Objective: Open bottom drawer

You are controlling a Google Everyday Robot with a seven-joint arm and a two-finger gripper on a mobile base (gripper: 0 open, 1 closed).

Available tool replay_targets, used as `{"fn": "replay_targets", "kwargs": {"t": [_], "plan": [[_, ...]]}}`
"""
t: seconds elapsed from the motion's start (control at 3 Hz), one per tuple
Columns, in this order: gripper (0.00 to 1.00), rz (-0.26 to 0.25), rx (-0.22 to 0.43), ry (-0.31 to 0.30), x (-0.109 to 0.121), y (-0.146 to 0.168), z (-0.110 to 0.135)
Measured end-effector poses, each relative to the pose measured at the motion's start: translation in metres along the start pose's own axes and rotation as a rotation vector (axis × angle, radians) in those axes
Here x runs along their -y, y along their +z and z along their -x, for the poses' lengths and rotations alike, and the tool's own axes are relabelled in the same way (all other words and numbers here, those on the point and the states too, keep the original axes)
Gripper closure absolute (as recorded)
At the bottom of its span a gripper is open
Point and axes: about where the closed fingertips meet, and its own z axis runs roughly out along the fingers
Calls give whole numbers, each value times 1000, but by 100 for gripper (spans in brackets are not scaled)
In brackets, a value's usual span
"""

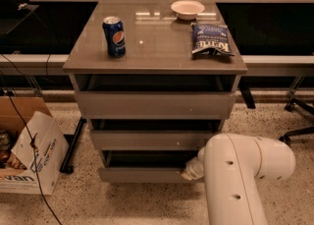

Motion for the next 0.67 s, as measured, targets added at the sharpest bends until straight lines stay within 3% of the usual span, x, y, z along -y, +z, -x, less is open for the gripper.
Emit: {"fn": "replay_targets", "kwargs": {"t": [0.67], "plan": [[36, 0, 0, 0, 0, 0, 0]]}}
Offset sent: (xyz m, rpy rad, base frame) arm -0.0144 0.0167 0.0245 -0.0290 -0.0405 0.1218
